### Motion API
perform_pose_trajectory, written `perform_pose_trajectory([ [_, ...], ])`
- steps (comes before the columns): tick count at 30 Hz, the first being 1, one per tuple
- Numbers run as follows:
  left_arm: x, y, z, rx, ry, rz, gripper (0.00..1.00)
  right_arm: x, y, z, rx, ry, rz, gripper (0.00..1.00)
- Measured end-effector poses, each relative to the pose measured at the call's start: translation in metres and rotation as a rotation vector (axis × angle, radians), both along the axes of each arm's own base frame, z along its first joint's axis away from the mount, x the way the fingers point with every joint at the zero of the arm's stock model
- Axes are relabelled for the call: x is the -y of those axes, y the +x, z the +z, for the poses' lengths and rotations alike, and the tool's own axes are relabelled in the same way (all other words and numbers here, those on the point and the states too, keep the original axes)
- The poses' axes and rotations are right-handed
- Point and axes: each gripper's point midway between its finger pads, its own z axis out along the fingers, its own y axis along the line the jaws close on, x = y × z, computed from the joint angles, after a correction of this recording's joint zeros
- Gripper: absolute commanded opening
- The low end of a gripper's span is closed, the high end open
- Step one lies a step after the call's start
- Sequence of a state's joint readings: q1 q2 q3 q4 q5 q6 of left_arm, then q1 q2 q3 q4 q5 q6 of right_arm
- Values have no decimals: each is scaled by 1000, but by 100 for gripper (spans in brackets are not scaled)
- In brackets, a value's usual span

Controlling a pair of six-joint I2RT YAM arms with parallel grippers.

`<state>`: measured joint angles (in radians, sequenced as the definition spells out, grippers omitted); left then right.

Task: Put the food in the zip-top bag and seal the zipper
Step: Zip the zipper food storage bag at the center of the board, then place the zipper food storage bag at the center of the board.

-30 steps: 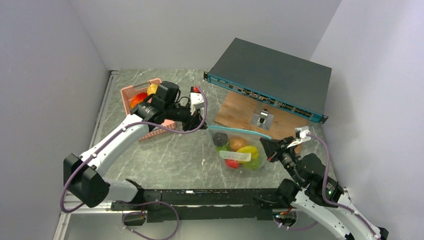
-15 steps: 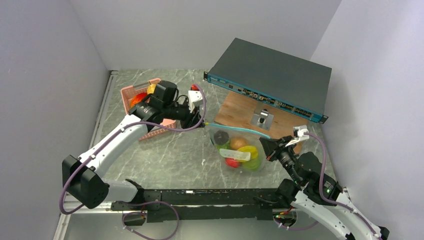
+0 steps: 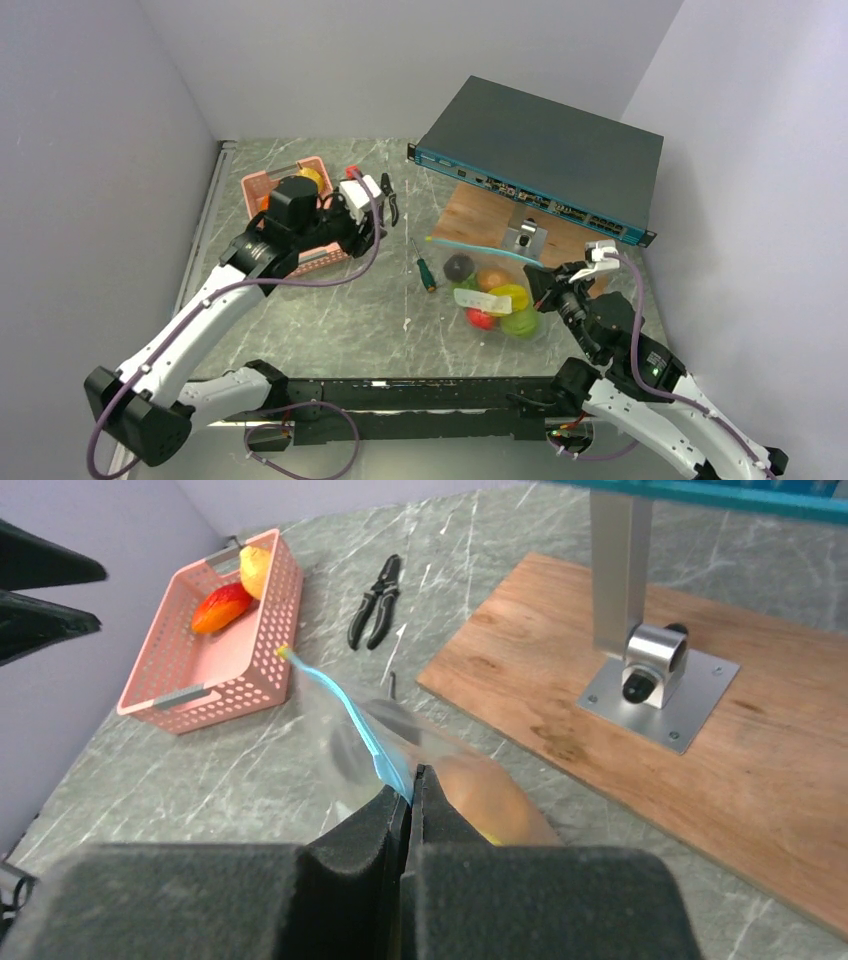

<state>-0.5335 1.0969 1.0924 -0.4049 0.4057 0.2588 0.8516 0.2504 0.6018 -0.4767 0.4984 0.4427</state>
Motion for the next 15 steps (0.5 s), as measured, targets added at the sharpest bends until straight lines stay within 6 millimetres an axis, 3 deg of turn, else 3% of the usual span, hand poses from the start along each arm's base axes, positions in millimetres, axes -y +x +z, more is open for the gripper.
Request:
perform_pose_trajectory([
  [6,-43,20,24,160,-12,272,69,1,11,18,2,-63,-38,0],
  [9,-62,24,29,203,-20,379,81,-4,16,18,-13,-100,-35,0],
  [12,-78,26,36,244,-35,467,98,-20,21,9,-53,-137,9,0],
  [15,-89,27,42,272,-48,526,100,-48,22,-4,-90,-140,103,0],
])
